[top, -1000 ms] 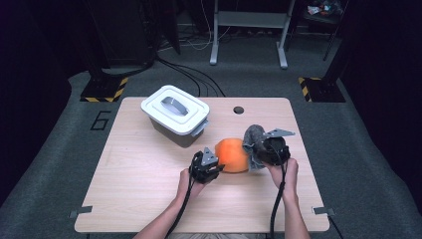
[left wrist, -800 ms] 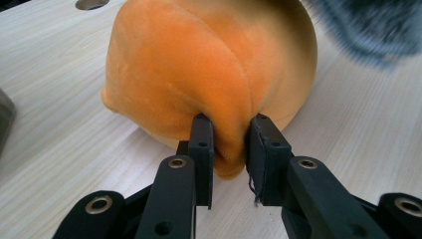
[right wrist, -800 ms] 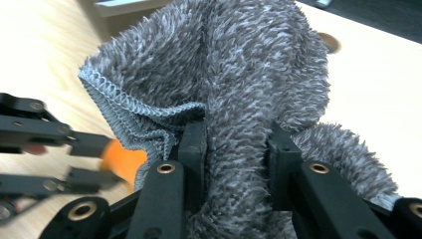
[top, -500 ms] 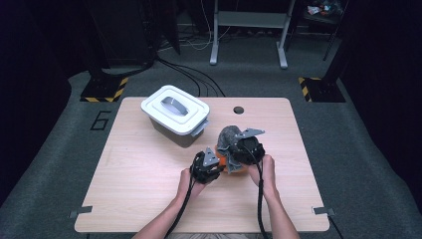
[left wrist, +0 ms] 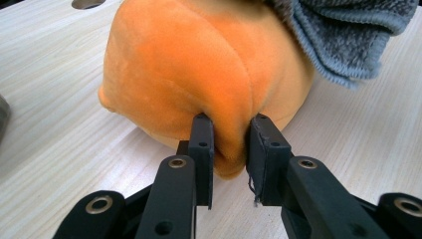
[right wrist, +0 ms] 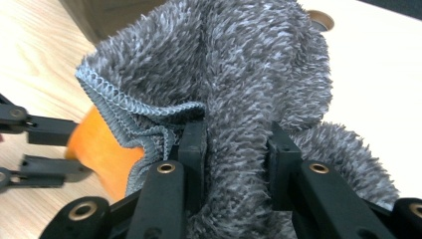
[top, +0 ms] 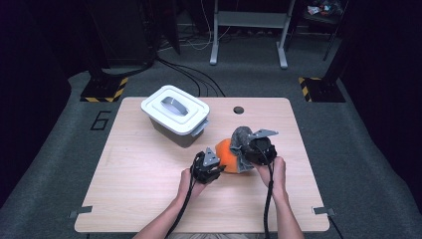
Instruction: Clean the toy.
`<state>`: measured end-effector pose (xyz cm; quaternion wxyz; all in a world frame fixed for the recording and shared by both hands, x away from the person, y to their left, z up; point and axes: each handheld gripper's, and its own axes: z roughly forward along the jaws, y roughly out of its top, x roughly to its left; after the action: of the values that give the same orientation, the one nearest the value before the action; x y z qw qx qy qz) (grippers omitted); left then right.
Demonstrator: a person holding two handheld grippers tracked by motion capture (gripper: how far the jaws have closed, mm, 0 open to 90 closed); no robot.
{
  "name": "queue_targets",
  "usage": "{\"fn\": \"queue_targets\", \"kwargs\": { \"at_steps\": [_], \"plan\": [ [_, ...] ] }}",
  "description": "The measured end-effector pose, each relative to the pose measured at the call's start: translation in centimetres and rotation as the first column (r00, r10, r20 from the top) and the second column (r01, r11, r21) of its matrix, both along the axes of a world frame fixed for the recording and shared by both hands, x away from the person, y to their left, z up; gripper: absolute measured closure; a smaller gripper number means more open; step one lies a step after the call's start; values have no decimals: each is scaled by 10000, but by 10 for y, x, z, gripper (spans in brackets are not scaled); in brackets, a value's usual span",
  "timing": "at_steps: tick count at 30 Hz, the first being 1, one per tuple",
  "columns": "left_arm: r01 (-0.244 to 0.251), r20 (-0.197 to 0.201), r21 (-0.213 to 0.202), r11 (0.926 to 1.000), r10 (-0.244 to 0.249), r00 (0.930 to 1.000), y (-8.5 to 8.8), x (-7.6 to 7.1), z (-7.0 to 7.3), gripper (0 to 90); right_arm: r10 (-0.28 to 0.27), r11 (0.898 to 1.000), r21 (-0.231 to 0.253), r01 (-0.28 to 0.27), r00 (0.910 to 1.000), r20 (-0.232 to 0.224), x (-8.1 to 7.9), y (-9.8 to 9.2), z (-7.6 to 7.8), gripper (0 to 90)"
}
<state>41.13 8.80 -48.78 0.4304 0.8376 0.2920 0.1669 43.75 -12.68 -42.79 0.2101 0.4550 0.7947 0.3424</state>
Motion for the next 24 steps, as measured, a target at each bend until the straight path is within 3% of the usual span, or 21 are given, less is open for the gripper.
{"fn": "queue_targets", "kwargs": {
  "at_steps": [11,24],
  "plan": [
    [-2,-79,-79,10000,1,10000,2,1,-1,741,-870,9959,216,881,9951,-469,3,-29,-13,669],
    [24,-170,-81,10000,-25,9999,4,1,-3,732,-1716,9849,-33,1730,9737,-1498,17,-49,-48,669]
  ]
}}
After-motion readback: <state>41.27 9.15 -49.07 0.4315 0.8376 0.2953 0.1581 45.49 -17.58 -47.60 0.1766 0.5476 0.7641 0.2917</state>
